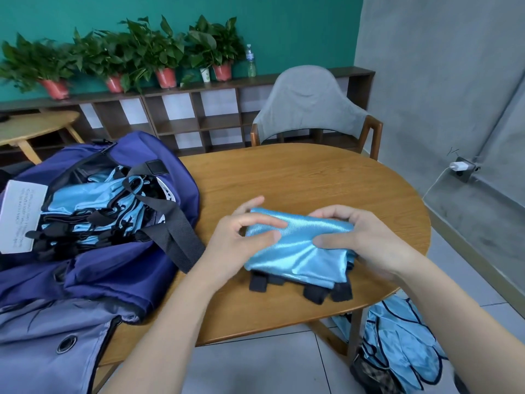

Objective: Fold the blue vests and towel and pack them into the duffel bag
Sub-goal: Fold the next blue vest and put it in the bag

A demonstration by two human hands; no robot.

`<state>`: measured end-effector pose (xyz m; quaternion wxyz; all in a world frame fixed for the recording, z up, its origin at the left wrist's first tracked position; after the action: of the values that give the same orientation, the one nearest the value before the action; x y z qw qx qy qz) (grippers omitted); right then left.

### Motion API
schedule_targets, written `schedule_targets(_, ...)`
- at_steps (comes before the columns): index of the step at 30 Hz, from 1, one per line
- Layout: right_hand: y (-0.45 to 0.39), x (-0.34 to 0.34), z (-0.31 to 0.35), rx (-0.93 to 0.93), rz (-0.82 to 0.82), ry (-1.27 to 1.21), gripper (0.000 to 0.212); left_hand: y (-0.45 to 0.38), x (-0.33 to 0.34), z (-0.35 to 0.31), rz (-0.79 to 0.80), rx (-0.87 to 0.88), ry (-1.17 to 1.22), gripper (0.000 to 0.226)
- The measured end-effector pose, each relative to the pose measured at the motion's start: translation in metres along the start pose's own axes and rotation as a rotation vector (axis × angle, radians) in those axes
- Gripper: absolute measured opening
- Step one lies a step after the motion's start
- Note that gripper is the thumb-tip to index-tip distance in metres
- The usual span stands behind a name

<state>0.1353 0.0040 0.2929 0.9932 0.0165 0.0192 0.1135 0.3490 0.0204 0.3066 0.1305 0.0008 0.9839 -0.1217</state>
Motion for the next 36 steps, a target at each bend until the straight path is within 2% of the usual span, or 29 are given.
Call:
schedule_targets(2,0.0,0.0,-0.002,0.021,0.03,-0.046,0.041,0.005,0.006,0.004,0.133,-0.076,0.06,0.017)
schedule_targets(4,0.0,0.0,-0.004,0.034,0.015,-0.092,0.043,0.01,0.012,0.009,0.157,-0.101,-0.009,0.016)
schedule_targets(7,-0.001,-0.002,-0.008,0.019,-0.052,-0.143,0.04,0.012,0.012,0.014,0.06,-0.082,-0.102,0.019)
schedule_targets(10,-0.002,-0.004,-0.015,-0.049,-0.198,-0.041,0.02,0.015,0.007,0.016,-0.015,-0.036,-0.134,0.025)
schedule_targets(12,0.0,-0.004,-0.016,-0.108,-0.282,0.049,0.017,0.018,0.005,0.017,-0.047,-0.013,-0.13,0.027)
schedule_targets(14,0.004,0.001,-0.012,-0.149,-0.295,0.087,0.012,0.024,-0.001,0.017,-0.1,0.002,-0.118,0.029)
schedule_targets(21,0.019,0.04,-0.003,-0.099,-0.077,0.106,0.013,0.052,-0.034,0.017,-0.268,0.019,-0.096,0.032)
schedule_targets(25,0.024,0.062,0.003,-0.113,-0.084,0.098,0.02,0.068,-0.05,0.017,-0.243,0.014,-0.122,0.027)
schedule_targets(29,0.033,0.091,0.006,-0.108,-0.056,0.072,0.024,0.089,-0.073,0.009,-0.246,0.04,-0.182,0.041)
schedule_targets(36,0.036,0.161,0.029,-0.184,0.027,0.087,0.024,0.13,-0.136,-0.008,-0.309,0.162,-0.398,0.046)
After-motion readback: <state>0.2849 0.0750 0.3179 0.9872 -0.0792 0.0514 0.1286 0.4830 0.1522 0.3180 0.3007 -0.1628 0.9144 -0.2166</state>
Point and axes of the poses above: each hand's wrist, its own y-axis away from the middle knuckle, its own x-axis out of the palm, z = x × y, the point moved 6 cm from there along -y, towards the middle knuckle, and after that the axes turned 8 degrees about -z, right-handed, at the moved point
